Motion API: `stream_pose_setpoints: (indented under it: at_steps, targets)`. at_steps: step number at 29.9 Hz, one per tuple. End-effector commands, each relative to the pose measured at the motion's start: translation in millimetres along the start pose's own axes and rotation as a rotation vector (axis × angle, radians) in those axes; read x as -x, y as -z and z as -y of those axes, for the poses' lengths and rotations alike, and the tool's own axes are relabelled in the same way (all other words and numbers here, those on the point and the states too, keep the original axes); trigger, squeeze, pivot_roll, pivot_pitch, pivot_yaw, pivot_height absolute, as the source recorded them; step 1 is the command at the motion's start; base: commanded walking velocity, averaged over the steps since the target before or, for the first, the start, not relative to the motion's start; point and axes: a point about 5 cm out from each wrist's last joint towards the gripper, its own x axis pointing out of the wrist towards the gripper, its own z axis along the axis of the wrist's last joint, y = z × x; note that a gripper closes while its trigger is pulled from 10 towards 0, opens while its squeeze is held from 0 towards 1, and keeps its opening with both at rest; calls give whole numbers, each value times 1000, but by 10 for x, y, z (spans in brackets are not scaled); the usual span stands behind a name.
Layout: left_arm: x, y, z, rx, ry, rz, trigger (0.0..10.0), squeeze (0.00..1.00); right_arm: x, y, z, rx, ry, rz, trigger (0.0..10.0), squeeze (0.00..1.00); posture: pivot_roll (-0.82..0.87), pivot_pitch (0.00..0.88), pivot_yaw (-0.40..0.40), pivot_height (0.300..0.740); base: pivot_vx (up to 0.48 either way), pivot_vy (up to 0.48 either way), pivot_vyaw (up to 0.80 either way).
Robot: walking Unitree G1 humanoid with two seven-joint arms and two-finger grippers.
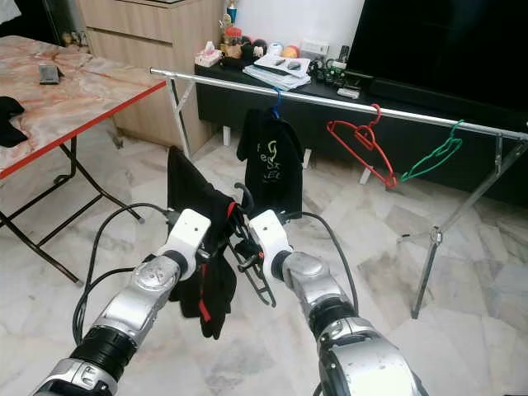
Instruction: Hang hanger
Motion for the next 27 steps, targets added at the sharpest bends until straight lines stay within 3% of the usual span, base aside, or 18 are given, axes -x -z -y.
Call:
stream_pose_setpoints:
  at_steps: [1, 3, 4, 7, 8, 9, 10, 11, 13, 15, 16, 27]
  targets:
    - [-18, -3, -30, -17, -26, -16, 5725, 0, 30, -16, 38, 4, 3, 19, 0, 0, 156, 42, -105, 740, 0, 0, 0]
    - [-19, -1, -33, -26, -26, -17, 5725, 0, 38, -2, 45, 4, 4, 16, 0, 0, 156, 43, -105, 740, 0, 0, 0]
    - [-19, 4, -37, -28, -27, -19, 667, 0, 41, -1, 49, 3, 3, 17, 0, 0, 153, 43, -104, 740, 0, 0, 0]
    - [-22, 49, -53, -7, -42, -40, 0, 0, 40, -12, 37, -2, -20, 23, 0, 0, 146, 43, -103, 740, 0, 0, 0]
    - [-24, 56, -45, 25, -38, -35, 902, 0, 36, -10, 20, 1, -41, 21, 0, 0, 146, 43, -104, 740, 0, 0, 0]
    - [-25, 46, -39, 46, -35, -24, 2824, 0, 34, -4, 11, 7, -51, 17, 0, 0, 146, 43, -104, 740, 0, 0, 0]
    - [-26, 38, -36, 58, -33, -16, 2824, 0, 33, 0, 6, 12, -56, 14, 0, 0, 146, 43, -104, 740, 0, 0, 0]
    - [-28, 26, -28, 60, -25, -8, 7804, 0, 33, 5, 0, 15, -64, 13, 0, 0, 149, 43, -105, 740, 0, 0, 0]
    - [-29, 25, -22, 55, -20, -10, 8157, 0, 34, 7, -4, 14, -70, 13, 0, 0, 150, 43, -105, 740, 0, 0, 0]
    - [-30, 28, -12, 73, -10, -7, 1020, 0, 34, 10, -9, 14, -77, 12, 0, 0, 149, 42, -105, 740, 0, 0, 0]
    - [-28, 25, -4, 85, -2, -2, 0, 0, 33, 12, -12, 15, -80, 12, 0, 0, 149, 42, -105, 740, 0, 0, 0]
    - [-14, 10, 28, 101, 36, 32, 0, 0, 54, 40, 8, 14, -81, 5, 0, 0, 148, 38, -106, 740, 0, 0, 0]
